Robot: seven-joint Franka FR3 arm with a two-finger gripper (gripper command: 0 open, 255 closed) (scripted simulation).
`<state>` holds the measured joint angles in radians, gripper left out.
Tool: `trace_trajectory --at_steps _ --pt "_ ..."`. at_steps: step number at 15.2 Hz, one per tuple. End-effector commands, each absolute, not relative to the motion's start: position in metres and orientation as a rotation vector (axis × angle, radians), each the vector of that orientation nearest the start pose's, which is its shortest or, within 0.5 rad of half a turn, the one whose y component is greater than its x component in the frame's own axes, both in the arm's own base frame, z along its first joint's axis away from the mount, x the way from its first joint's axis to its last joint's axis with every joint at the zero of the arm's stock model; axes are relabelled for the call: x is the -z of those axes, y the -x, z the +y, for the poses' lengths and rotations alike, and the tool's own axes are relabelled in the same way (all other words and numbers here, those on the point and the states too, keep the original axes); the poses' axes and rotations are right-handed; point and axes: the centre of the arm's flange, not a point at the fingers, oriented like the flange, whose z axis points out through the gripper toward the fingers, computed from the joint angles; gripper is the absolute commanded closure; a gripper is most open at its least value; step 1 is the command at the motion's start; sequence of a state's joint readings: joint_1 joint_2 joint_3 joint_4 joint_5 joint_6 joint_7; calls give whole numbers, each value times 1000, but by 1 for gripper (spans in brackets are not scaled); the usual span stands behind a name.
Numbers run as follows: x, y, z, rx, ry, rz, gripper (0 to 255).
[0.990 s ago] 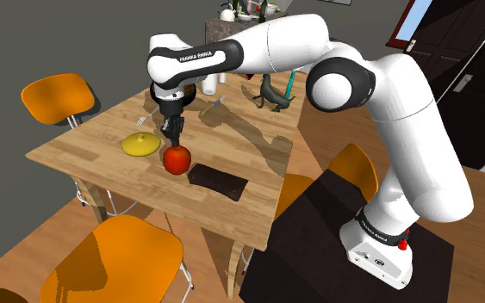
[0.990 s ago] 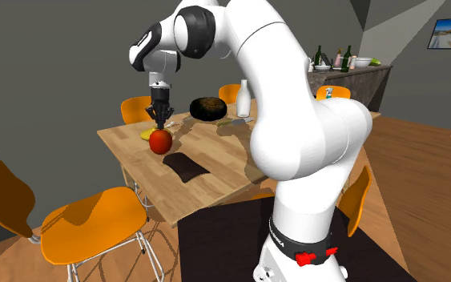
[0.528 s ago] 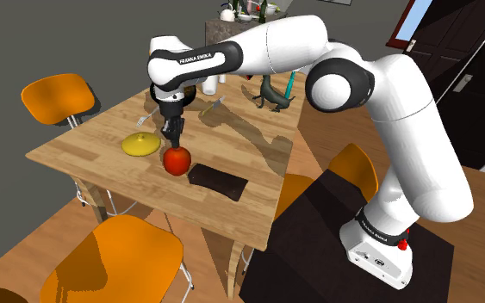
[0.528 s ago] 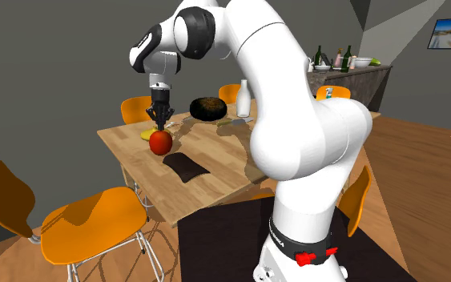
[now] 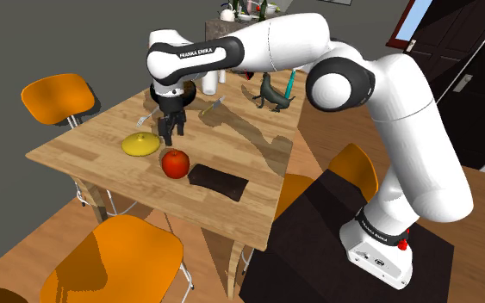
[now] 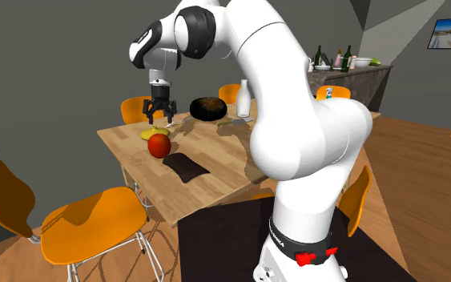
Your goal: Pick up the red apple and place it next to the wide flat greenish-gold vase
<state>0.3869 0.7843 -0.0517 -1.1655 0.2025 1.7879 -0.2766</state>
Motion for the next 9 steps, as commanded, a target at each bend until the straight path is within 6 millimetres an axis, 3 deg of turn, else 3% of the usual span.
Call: trace_trajectory --at_steps 1,2,9 --pt "-338 -694 266 -248 2862 -830 0" --pt "-348 -696 265 -248 2862 -830 0" --pt "-348 -696 265 -248 2862 -830 0"
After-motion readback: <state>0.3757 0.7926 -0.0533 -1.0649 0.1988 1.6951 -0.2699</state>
